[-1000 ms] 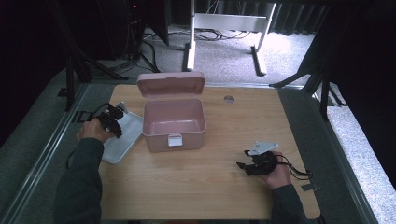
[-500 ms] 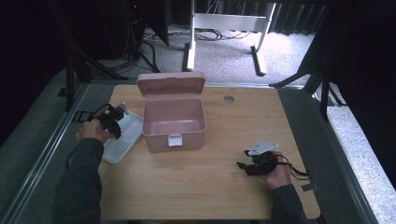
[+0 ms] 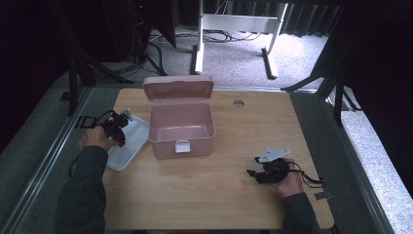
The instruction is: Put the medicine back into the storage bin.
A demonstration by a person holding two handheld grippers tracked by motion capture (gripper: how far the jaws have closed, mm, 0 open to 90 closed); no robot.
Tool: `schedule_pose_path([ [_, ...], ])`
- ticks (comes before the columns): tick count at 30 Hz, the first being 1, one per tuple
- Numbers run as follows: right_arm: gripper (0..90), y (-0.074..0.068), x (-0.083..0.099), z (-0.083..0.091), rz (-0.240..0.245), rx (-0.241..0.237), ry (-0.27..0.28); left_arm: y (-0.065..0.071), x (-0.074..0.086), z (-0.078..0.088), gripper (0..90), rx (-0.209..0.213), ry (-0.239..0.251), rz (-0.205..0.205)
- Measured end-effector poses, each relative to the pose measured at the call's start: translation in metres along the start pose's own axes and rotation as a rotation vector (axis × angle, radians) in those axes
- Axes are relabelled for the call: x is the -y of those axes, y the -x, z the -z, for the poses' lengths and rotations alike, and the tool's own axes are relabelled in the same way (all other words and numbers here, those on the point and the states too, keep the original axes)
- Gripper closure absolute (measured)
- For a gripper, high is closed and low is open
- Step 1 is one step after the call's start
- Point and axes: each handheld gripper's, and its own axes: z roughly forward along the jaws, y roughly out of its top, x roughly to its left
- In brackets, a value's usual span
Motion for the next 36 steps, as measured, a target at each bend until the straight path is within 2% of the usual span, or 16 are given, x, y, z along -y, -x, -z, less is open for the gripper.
schedule_pose_path([
  [3,40.3,-0.001,0.000,-0.001,-0.002,-0.001,-0.008,-0.001,-0.001,-0.003,75.6,-0.002,-0.003,0.004],
  [6,40.3,-0.001,0.000,-0.001,0.000,-0.002,-0.008,0.000,-0.004,-0.008,75.9,0.005,-0.020,-0.009],
  [11,40.3,-0.001,0.001,-0.001,-0.002,-0.002,-0.006,0.002,-0.005,-0.012,80.2,-0.007,-0.027,-0.023],
  [18,40.3,-0.001,0.000,-0.002,0.000,-0.004,-0.012,0.000,-0.005,-0.015,83.7,-0.004,-0.032,-0.040],
  [21,40.3,-0.001,0.001,-0.002,0.001,-0.004,-0.013,-0.002,-0.004,-0.015,84.0,0.010,-0.025,-0.040],
  [25,40.3,-0.002,0.000,-0.003,0.001,-0.007,-0.017,-0.005,-0.003,-0.015,85.2,0.035,-0.016,-0.016],
  [32,40.2,-0.002,0.000,-0.003,0.004,-0.007,-0.024,-0.007,-0.002,-0.015,87.5,0.041,-0.020,0.005],
  [33,40.2,-0.002,0.000,-0.003,0.004,-0.007,-0.024,-0.007,-0.002,-0.015,88.8,0.041,-0.020,0.005],
  [34,40.2,-0.002,0.001,-0.004,0.003,-0.008,-0.024,-0.009,0.001,-0.013,88.8,0.066,-0.008,-0.006],
  [36,40.0,-0.001,0.001,-0.004,0.006,-0.010,-0.025,-0.007,0.002,-0.013,89.4,0.065,-0.025,-0.029],
])
